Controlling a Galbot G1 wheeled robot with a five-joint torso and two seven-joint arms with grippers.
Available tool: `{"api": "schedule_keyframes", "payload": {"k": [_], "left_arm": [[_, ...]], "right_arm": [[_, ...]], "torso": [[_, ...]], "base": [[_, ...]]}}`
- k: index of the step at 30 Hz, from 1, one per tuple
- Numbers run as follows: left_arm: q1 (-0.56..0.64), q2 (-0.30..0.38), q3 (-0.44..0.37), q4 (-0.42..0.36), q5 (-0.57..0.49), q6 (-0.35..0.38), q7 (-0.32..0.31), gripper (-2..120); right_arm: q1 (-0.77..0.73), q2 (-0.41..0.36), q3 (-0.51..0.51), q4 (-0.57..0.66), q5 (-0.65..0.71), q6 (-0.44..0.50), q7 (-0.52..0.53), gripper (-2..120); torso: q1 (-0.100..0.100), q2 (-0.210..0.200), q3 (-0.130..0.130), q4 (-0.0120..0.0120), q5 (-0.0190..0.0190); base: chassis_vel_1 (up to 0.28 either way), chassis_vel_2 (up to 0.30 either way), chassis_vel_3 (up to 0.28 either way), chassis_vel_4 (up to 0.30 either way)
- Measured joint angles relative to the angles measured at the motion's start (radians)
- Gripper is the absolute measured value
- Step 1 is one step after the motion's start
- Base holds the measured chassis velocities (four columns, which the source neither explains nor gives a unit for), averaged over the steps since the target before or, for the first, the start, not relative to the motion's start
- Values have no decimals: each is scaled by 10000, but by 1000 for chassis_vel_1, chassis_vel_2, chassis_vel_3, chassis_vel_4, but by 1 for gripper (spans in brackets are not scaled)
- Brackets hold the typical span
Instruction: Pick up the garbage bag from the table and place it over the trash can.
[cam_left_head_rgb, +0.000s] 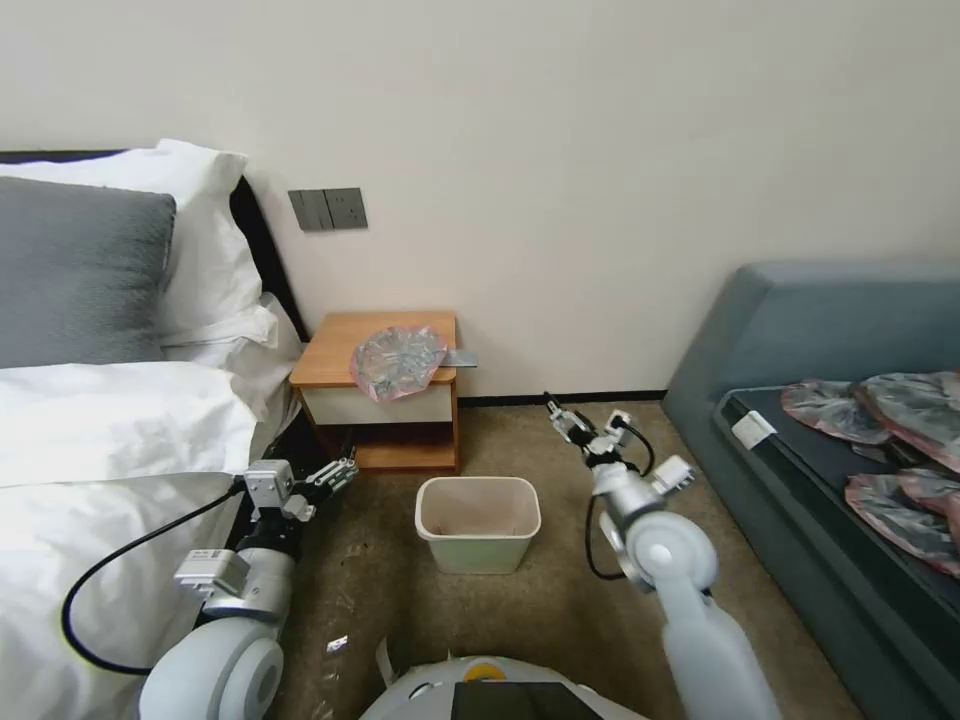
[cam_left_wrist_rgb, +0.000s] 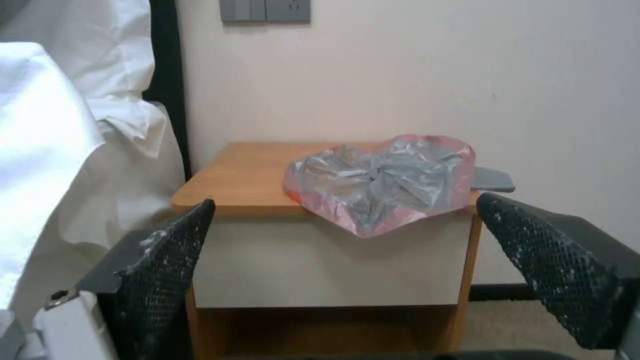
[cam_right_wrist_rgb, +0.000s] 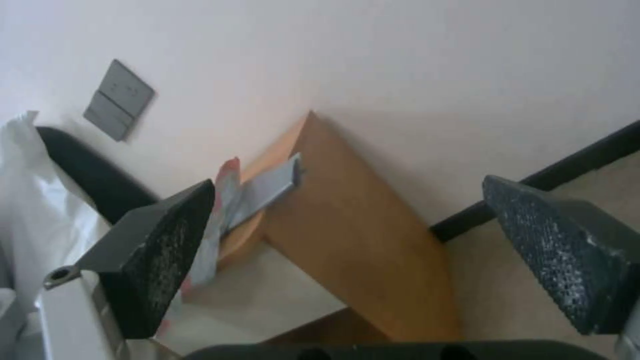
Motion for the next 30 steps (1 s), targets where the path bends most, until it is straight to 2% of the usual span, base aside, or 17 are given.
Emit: {"api": "schedule_keyframes", "payload": {"k": [10,13,17,25,30], "left_arm": [[49,-53,-20,1,1,1,-13,100],[125,-65,-18,2,21,1,-14,100],[93,-67,25,2,62,-21,-13,100],[35,-135,120,2,-57,-11,-11,100],[16,-205,142,1,-136,10,-11,100]], "right_arm": [[1738,259,-705,-1249,2155,19,753,100],[2432,385,-916,-1792,3566,-37,1212,100],[3024,432,-1037,-2516,4508,-305,1464,100],[3721,529,-1106,-4041,5403,-980,1126,100],[4268,715,-1232,-5137,5334,-1192,97,100]], "torso": [[0,0,0,0,-2],[0,0,0,1,-2],[0,0,0,0,0],[0,0,1,-2,0],[0,0,0,0,0]], "base": [[0,0,0,0],[0,0,0,0],[0,0,0,0],[0,0,0,0],[0,0,0,0]]}}
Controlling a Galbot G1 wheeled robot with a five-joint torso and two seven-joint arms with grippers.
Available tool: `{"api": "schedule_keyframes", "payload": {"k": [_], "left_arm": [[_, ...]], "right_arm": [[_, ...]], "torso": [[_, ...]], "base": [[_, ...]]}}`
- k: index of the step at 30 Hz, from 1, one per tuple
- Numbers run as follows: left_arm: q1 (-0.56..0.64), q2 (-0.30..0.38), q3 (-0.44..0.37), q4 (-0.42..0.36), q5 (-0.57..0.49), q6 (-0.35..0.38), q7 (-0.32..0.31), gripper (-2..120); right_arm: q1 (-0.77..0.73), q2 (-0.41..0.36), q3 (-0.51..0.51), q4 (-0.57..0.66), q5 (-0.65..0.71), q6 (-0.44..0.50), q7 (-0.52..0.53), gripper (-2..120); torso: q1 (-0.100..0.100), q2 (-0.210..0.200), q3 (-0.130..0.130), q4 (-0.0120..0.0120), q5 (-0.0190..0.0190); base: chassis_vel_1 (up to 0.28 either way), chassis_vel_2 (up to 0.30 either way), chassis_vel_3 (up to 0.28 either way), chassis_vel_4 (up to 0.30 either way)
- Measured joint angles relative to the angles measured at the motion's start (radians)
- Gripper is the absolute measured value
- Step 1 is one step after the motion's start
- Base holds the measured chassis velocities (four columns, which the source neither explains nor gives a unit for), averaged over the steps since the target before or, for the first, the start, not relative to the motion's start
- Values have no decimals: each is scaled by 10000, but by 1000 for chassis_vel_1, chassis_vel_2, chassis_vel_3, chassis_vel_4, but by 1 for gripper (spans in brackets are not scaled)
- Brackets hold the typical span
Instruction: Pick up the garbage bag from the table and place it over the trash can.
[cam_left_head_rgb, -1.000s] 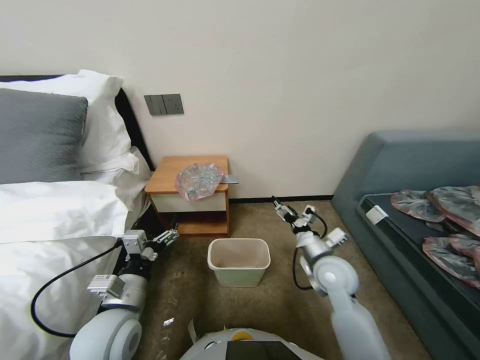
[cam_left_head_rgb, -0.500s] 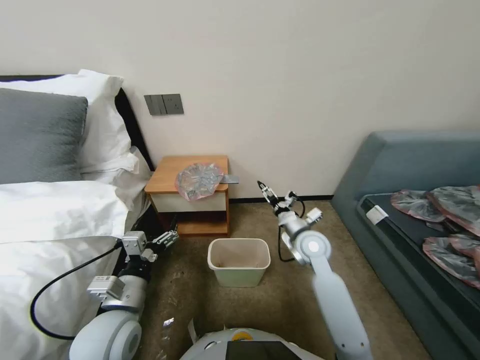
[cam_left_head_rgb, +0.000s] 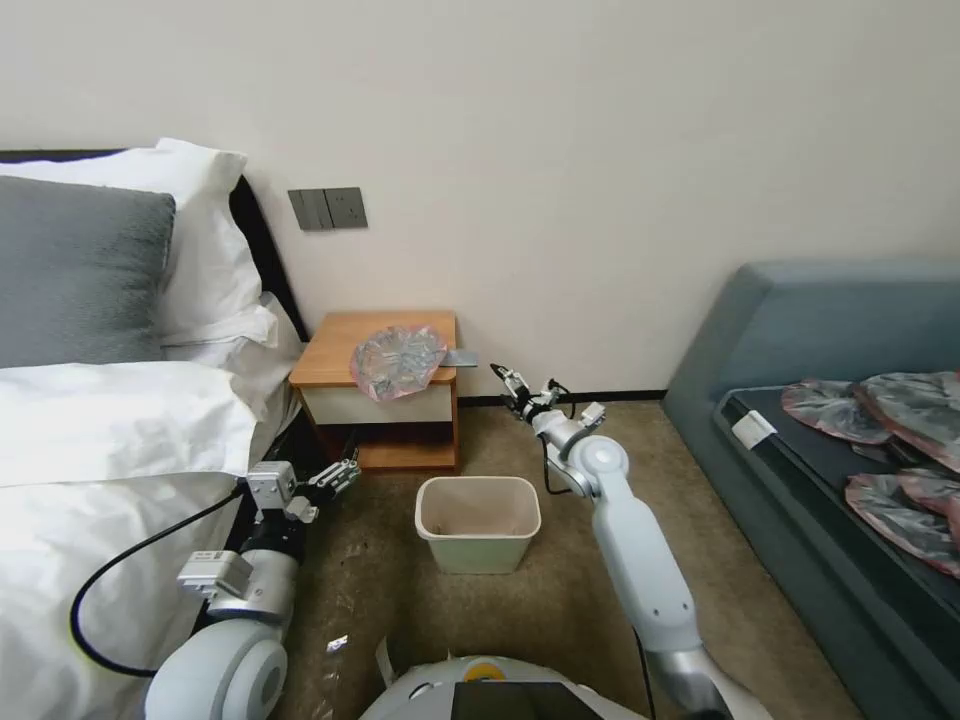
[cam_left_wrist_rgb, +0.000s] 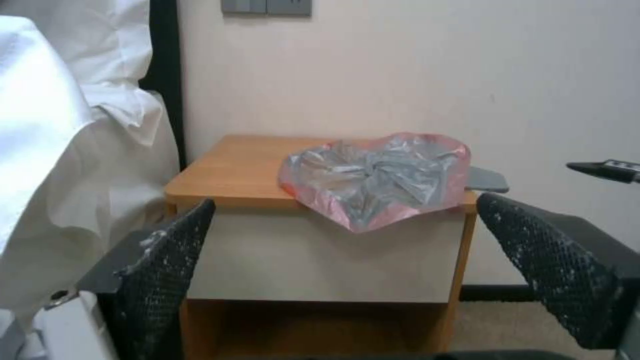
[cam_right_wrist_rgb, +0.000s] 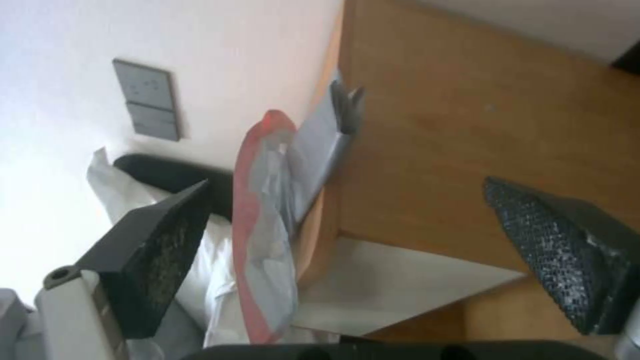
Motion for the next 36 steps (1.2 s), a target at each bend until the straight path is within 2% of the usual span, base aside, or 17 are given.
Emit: {"api": "schedule_keyframes", "payload": {"k": [6,11,18,22,23,24,25,27,28,30,33,36], "left_arm": [[-26,-102,38,0,-11,5,11,100],[-25,-198,62,1,-224,90,-5,100],[5,-221,23,1,-264,75,-95,100],[10,-281,31,1,-262,64,-94,100],[10,-281,31,1,-262,64,-94,100],[12,-290,31,1,-257,62,-91,100],[20,-299,32,1,-245,58,-90,100],[30,-300,32,0,-237,54,-87,100],[42,-300,32,1,-224,45,-85,100],[50,-300,33,0,-221,42,-82,100],[59,-297,33,1,-219,38,-74,100],[59,-297,32,1,-216,34,-74,100]], "right_arm": [[914,87,-166,-1166,143,-274,-948,100],[1565,217,-252,-1963,449,-339,-1108,100],[2063,382,-541,-2752,179,-342,-1331,98],[2271,439,-811,-3091,-16,-292,-1465,85],[2271,439,-811,-3091,-16,-292,-1465,85],[2315,469,-860,-3168,-103,-273,-1523,82],[2362,504,-885,-3251,-187,-250,-1601,73],[2395,535,-887,-3301,-222,-233,-1636,71],[2434,573,-887,-3351,-250,-218,-1661,63],[2453,591,-887,-3373,-270,-210,-1669,59],[2489,642,-895,-3408,-389,-172,-1710,44],[2494,666,-915,-3404,-450,-101,-1707,37]], "torso": [[1,0,0,-1,0],[1,0,0,-1,-1],[0,0,0,1,0],[0,0,0,-1,-1],[0,0,0,-1,-1],[0,0,0,0,0],[0,0,0,1,-1],[0,0,0,0,-1],[0,0,0,0,0],[0,0,-1,0,-1],[0,0,0,0,0],[0,0,0,0,0]], "base": [[0,0,0,0],[0,0,0,0],[0,0,0,0],[0,0,0,0],[0,0,0,0],[0,0,0,0],[0,0,0,0],[0,0,0,0],[0,0,0,0],[0,0,0,0],[0,0,0,0],[0,0,0,0]]}}
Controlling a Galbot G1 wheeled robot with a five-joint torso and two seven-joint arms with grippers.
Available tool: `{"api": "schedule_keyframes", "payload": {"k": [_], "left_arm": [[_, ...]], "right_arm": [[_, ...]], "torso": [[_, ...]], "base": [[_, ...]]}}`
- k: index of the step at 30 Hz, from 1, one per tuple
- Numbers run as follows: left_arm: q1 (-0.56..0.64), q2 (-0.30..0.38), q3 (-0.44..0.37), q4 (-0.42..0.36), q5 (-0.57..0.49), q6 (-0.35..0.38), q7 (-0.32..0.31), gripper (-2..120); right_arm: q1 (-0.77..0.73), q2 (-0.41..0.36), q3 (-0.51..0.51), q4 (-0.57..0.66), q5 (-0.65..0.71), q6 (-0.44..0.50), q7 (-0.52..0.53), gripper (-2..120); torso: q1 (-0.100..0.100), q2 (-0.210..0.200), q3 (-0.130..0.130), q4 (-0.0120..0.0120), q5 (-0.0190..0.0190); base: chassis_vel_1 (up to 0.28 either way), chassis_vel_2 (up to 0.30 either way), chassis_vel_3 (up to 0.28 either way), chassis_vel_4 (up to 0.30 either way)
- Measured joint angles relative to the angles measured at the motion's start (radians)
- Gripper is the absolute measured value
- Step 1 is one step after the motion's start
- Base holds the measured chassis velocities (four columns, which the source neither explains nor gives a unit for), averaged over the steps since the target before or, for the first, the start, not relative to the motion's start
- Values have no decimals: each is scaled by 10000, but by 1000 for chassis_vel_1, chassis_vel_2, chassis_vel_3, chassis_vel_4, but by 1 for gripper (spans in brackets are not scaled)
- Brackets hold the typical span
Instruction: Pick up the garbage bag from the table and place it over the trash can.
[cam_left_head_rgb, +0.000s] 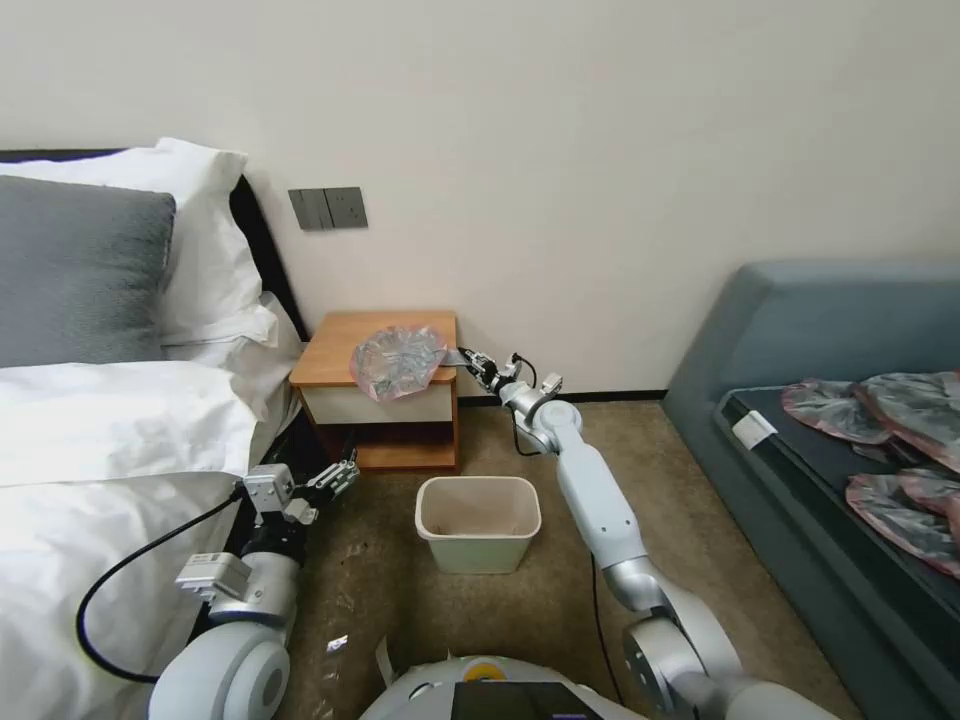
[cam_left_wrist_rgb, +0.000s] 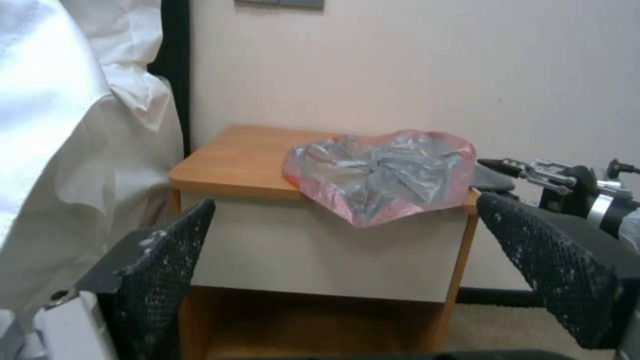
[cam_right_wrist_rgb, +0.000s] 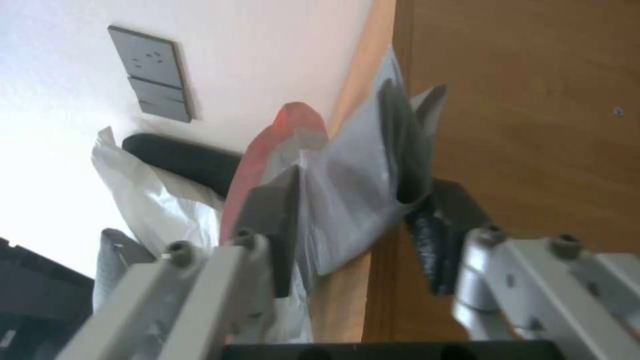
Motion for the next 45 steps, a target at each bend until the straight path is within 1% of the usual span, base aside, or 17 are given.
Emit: {"api": "schedule_keyframes", "payload": {"k": [3,5,8,9,10,16,18,19,22,23,25,26,29,30,32,38,45], "left_arm": [[0,-12,0,0,13,-7,5,100],[3,-16,1,0,17,-8,10,100],[9,-31,8,0,37,-12,26,100],[9,-31,8,0,37,-12,26,100],[15,-37,15,0,48,-23,28,100],[30,-55,42,0,154,-76,40,100],[43,-62,60,0,187,-88,45,100],[43,-62,60,0,187,-88,45,100],[55,-6,65,0,278,-140,53,100],[55,-6,65,0,278,-140,53,100],[74,19,66,0,318,-206,58,100],[74,19,66,0,318,-206,58,100],[93,24,67,0,326,-230,57,100],[93,24,67,0,326,-230,57,100],[89,42,66,0,332,-247,55,100],[56,83,68,0,514,-420,52,100],[41,91,102,0,736,-646,58,100]], "right_arm": [[0,9,-13,69,-37,53,3,22],[0,12,-13,93,-46,69,11,19],[8,12,-68,164,-48,215,80,5],[8,12,-68,164,-48,215,80,5],[-17,2,-116,244,-29,277,132,0],[-324,-145,-262,910,68,483,441,0],[-716,-250,-286,1602,130,675,759,0],[-716,-250,-286,1602,130,675,759,0],[-1535,-470,-313,2878,510,993,1429,0],[-1535,-470,-313,2878,510,993,1429,0],[-2323,-668,-395,4001,924,1176,2047,0],[-2323,-668,-395,4001,924,1176,2047,0],[-3168,-906,-551,5193,1112,1346,2576,0],[-3168,-906,-551,5193,1112,1346,2576,0],[-3652,-1039,-652,5958,1119,1420,2830,0],[-4849,-1348,-974,7345,552,1470,2830,0],[-6322,-1443,-1130,8176,-251,1503,2817,0]], "torso": [[0,0,0,0,0],[0,1,0,0,0],[0,0,0,-1,0],[0,0,0,-1,0],[0,0,0,1,0],[0,0,-1,1,0],[0,1,-1,1,0],[0,1,-1,1,0],[0,0,-1,-1,2],[0,0,-1,-1,2],[0,0,-1,-2,2],[0,0,-1,-2,2],[0,0,-2,-1,1],[0,0,-2,-1,1],[0,1,-2,0,0],[0,1,-1,1,1],[-1,1,-1,0,0]], "base": [[0,0,0,0],[0,0,0,0],[0,0,0,0],[0,0,0,0],[0,0,0,0],[0,0,0,0],[0,0,0,0],[0,0,0,0],[0,0,0,0],[0,0,0,0],[0,0,0,0],[0,0,0,0],[0,0,0,0],[0,0,0,0],[0,0,0,0],[0,0,0,0],[0,0,0,0]]}}
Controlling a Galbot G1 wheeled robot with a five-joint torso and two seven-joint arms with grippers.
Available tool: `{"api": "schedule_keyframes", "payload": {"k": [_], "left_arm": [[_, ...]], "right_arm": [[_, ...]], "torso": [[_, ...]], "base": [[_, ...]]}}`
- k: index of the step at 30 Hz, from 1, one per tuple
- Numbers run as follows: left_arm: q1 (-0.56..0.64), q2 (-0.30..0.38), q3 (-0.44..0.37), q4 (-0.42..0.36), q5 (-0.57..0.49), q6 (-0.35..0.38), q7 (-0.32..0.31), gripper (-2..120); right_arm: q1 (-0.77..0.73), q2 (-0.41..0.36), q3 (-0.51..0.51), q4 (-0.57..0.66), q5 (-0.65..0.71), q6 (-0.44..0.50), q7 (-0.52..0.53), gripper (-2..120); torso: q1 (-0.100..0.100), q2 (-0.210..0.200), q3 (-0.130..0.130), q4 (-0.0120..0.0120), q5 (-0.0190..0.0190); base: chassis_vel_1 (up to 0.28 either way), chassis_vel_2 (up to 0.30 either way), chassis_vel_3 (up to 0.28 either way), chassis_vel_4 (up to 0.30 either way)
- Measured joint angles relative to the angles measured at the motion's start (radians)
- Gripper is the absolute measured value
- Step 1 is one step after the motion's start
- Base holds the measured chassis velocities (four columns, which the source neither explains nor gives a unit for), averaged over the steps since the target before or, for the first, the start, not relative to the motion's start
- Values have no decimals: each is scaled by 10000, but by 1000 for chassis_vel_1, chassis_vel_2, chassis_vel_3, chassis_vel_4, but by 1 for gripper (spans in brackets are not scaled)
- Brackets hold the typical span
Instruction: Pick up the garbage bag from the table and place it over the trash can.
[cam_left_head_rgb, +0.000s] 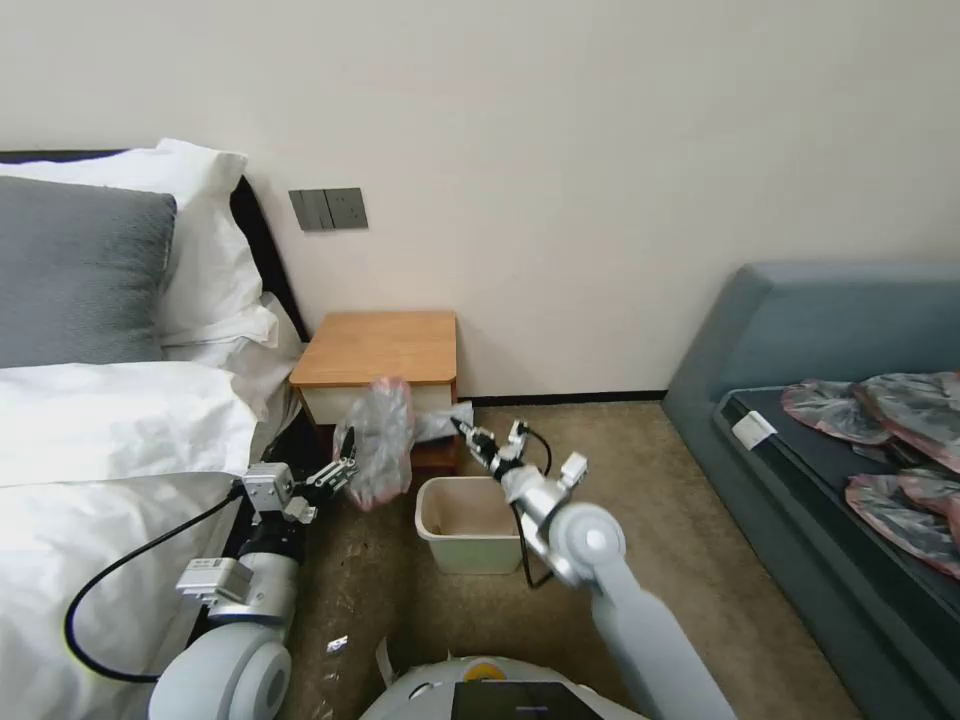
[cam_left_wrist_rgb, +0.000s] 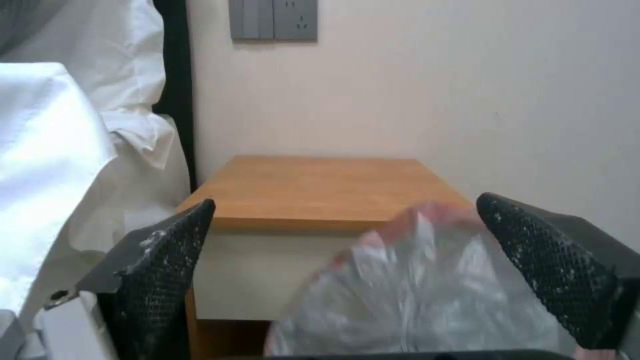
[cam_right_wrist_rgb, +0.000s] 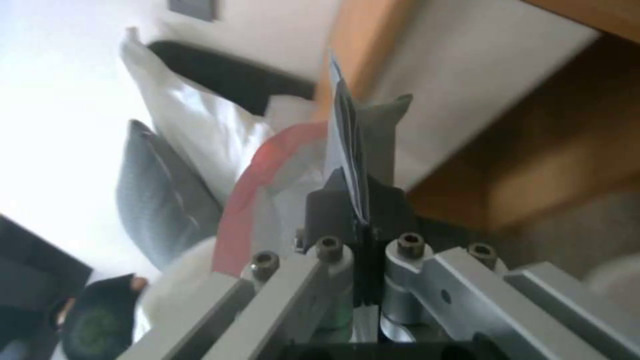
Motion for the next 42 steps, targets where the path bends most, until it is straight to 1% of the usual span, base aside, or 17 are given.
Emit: {"api": "schedule_keyframes", "payload": {"k": [6,10,19,21,22,23,26,27,30,31,32,34,35,37,39,40,42], "left_arm": [[-62,15,35,0,12,-82,-4,100],[-91,21,66,0,26,-100,-3,100],[-130,26,117,0,64,-104,-2,100],[-131,12,131,0,119,-104,1,100],[-127,3,133,0,153,-111,2,100],[-127,3,133,0,153,-111,2,100],[-109,-6,132,0,203,-129,4,100],[-109,-6,132,0,203,-129,4,100],[-81,-14,130,0,225,-148,6,100],[-80,-15,130,0,226,-150,6,100],[-80,-15,130,0,226,-150,6,100],[-90,-17,132,0,227,-173,-5,100],[-90,-17,132,0,227,-173,-5,100],[-100,-22,144,0,227,-188,-58,100],[-102,-21,152,0,227,-190,-74,100],[-102,-21,152,0,227,-190,-74,100],[-116,2,174,0,227,-190,-79,100]], "right_arm": [[-1393,44,196,417,-960,-1,-148,0],[-2083,-43,502,736,-1226,-28,-222,0],[-2770,-253,1225,1089,-1302,-398,-240,0],[-2869,-238,1394,1150,-1313,-623,-133,0],[-2915,-226,1481,1179,-1297,-781,-96,6],[-2915,-226,1481,1179,-1297,-781,-96,6],[-3057,-230,1584,1299,-1296,-880,-96,17],[-3057,-230,1584,1299,-1296,-880,-96,17],[-3254,-306,1726,1474,-1353,-879,-109,32],[-3299,-325,1758,1521,-1358,-879,-109,34],[-3299,-325,1758,1521,-1358,-879,-109,34],[-3549,-429,1948,1781,-1413,-871,-110,46],[-3549,-429,1948,1781,-1413,-871,-110,46],[-3824,-485,2146,2000,-1506,-824,-128,56],[-4059,-520,2293,2159,-1537,-781,-177,63],[-4059,-520,2293,2159,-1537,-781,-177,63],[-4384,-570,2519,2373,-1558,-761,-267,75]], "torso": [[0,0,0,0,0],[0,1,0,0,0],[0,0,0,0,1],[0,0,1,0,1],[0,0,1,0,0],[0,0,1,0,0],[1,0,0,1,0],[1,0,0,1,0],[0,0,1,1,1],[0,0,1,0,1],[0,0,1,0,1],[0,0,0,1,0],[0,0,0,1,0],[1,0,0,1,0],[1,1,1,1,1],[1,1,1,1,1],[0,0,1,-1,-1]], "base": [[0,0,0,0],[0,0,0,0],[0,0,0,0],[0,0,0,0],[0,0,0,0],[0,0,0,0],[0,0,0,0],[0,0,0,0],[0,0,0,0],[0,0,0,0],[0,0,0,0],[0,0,0,0],[0,0,0,0],[0,0,0,0],[0,0,0,0],[0,0,0,0],[0,0,0,0]]}}
